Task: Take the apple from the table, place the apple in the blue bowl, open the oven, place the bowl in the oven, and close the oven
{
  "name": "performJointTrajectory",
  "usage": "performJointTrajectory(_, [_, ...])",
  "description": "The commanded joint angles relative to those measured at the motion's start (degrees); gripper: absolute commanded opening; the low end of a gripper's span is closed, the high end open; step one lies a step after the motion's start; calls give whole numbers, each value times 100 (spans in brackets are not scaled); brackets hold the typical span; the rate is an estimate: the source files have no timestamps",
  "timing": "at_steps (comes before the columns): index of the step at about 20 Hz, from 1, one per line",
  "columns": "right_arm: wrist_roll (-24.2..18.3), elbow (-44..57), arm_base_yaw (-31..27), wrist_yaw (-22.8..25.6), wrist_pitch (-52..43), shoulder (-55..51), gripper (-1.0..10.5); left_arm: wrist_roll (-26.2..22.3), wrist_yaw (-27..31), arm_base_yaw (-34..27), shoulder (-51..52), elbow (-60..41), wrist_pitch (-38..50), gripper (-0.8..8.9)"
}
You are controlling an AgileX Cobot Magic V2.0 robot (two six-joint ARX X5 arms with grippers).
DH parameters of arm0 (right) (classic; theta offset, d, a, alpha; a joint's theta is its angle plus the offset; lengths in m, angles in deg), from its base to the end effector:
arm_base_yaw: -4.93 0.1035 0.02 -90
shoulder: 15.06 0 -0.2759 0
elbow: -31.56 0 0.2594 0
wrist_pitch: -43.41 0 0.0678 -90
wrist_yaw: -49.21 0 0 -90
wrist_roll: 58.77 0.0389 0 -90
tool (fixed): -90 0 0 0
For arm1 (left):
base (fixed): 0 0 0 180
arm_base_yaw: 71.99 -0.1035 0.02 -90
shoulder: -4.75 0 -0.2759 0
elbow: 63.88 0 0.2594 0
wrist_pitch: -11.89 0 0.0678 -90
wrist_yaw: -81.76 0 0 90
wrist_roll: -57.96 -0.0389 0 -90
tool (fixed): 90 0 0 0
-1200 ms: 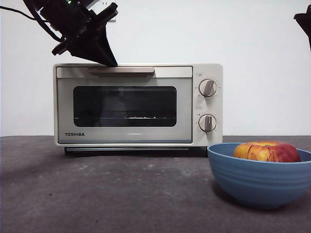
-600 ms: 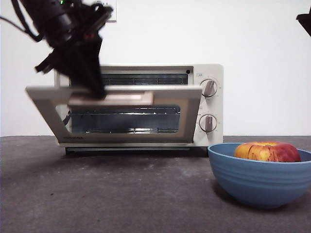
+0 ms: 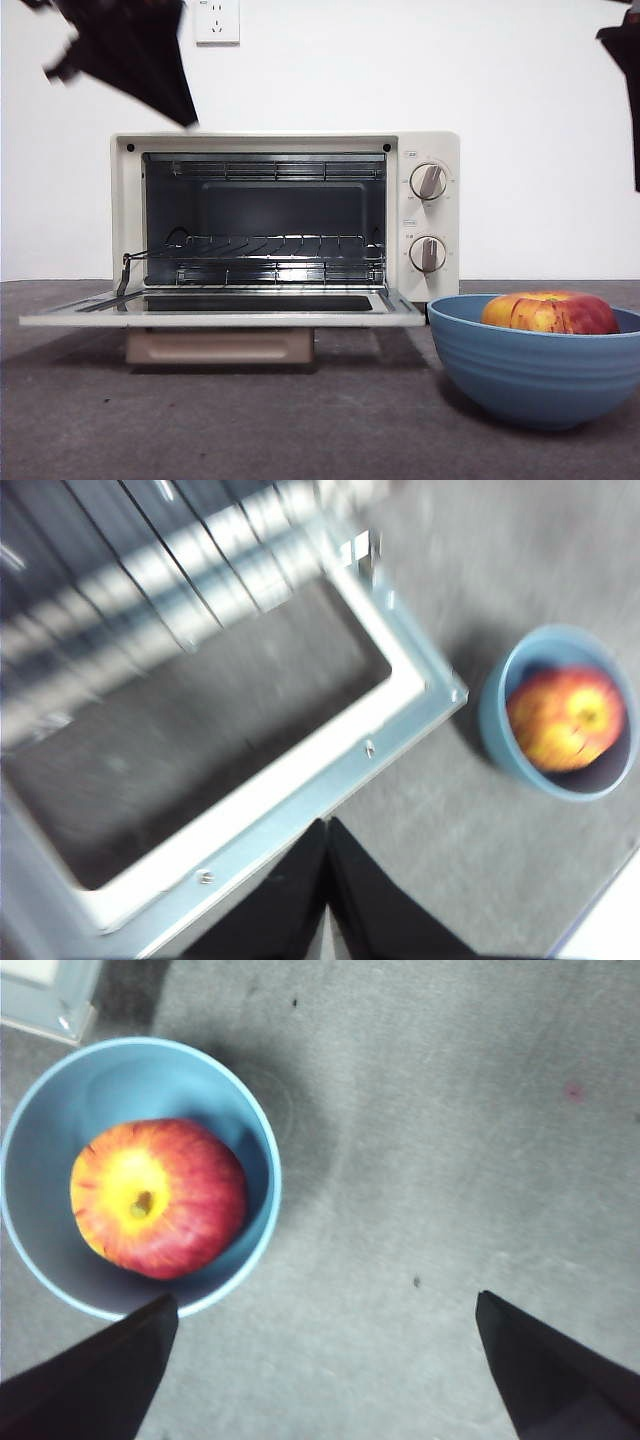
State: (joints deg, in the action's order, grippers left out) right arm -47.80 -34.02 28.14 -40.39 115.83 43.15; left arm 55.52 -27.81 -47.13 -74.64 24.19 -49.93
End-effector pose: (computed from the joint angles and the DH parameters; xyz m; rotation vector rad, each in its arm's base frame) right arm 0.1627 0.0695 0.2745 -0.0646 1.1440 0.2451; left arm 0.2561 -0.1330 0.3303 0.0813 0.9334 -0.7382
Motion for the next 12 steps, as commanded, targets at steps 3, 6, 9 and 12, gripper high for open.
performJointTrajectory(3, [-55, 155, -173, -372, -487, 579, 473, 31, 4, -278, 946, 83, -116, 7])
performJointTrajectory(6, [-118, 315, -332, -564, -1021, 1025, 462, 26, 4, -586, 1703, -13, -341, 7])
performJointTrajectory(9, [-212, 330, -483, -702, -1364, 1440, 453, 74, 4, -892, 2542, -487, -382, 7])
performJointTrajectory(12, [-308, 330, -535, -704, -1589, 1646, 419, 313, 4, -1036, 3377, -1196, -424, 7])
